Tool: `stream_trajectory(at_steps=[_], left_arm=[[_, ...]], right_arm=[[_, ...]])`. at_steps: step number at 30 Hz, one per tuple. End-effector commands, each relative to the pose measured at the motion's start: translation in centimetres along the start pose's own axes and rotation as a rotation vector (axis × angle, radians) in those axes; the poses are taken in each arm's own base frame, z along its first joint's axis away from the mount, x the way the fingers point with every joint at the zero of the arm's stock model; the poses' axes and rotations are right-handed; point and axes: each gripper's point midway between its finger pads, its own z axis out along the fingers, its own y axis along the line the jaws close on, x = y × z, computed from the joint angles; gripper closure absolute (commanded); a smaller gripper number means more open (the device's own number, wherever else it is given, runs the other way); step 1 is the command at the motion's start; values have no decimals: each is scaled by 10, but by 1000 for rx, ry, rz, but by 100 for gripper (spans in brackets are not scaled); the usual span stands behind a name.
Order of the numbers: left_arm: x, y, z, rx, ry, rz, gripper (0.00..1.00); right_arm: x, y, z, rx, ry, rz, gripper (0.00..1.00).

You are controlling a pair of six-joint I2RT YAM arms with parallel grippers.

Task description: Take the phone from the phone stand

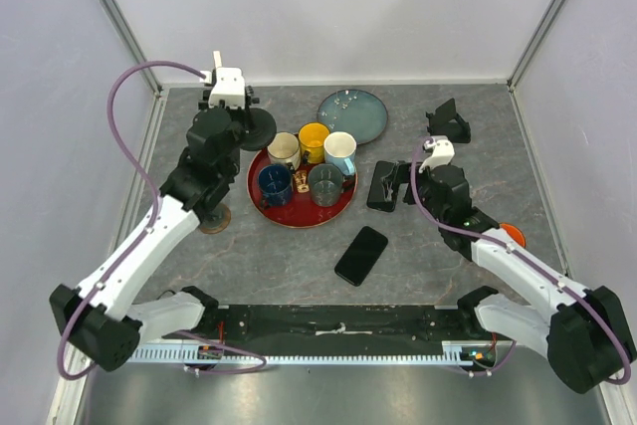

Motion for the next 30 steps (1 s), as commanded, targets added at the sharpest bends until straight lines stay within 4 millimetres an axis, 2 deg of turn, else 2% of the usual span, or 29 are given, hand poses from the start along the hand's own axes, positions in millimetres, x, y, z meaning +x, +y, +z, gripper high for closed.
stream_trajectory(at_steps=[1,8,13,17,18,25,30], left_arm=[[-67,7,-46,66,-180,-93,98],[-50,-44,-103,386,-100,-133,98],[-24,-69,-134,528,-45,-111,98],[-4,-97,-163,662,3,-131,98],[6,-103,-167,685,23,-120,98],[32,-132,-197,797,87,-149,98],[52,-142,-203,816,125,-163,98]], right_arm=[[-34,12,-10,-34,-77,-6,2],[-47,12,-21,-25,-112,-2,2],[-53,11,-26,-12,-121,-6,2],[-55,9,-27,-2,-120,-7,2],[-54,9,-28,0,-116,-10,2],[-53,6,-27,16,-108,-12,2],[-50,5,-26,21,-97,-14,2]])
